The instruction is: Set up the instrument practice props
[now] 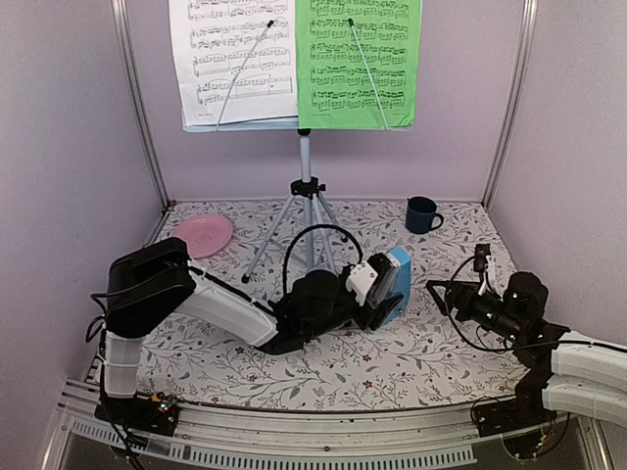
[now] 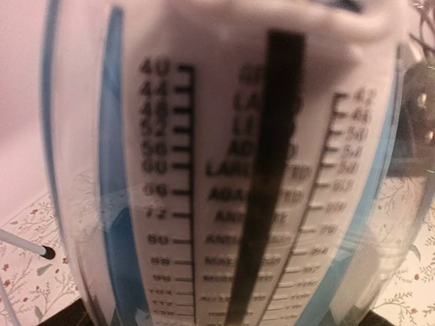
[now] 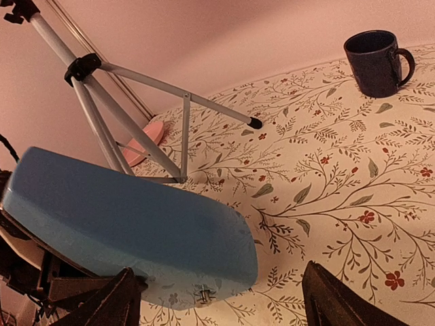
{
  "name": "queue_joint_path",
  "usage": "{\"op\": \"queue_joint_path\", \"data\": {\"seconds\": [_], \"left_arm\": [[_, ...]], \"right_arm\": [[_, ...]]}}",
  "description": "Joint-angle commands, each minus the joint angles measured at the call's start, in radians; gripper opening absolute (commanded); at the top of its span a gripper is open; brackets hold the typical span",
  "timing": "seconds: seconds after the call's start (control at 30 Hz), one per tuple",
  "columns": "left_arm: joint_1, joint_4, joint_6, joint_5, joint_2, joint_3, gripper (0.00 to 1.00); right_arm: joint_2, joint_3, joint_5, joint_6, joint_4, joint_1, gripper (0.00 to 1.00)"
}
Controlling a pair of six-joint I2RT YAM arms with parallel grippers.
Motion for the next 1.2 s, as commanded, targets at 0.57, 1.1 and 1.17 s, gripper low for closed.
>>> {"op": "queue_joint_path", "data": {"seconds": [0.57, 1.1, 1.17], "left_arm": [[-0.039, 0.195, 0.328, -0.203, -0.117, 0.106, 0.34], [-0.05, 0.213, 0.31, -0.194, -0.139, 0.078, 0.32], [-0.05, 0.222, 0.307, -0.192, -0.141, 0.07, 0.32]], "right_arm": [[0.295, -0.046, 0.191, -0.235, 0.385, 0.22, 0.63], [0.498, 0.059, 0.367, -0.315, 0.519, 0.316, 0.53], [0.497, 0.063, 0.367, -0.32, 0.521, 0.316, 0.52]]}}
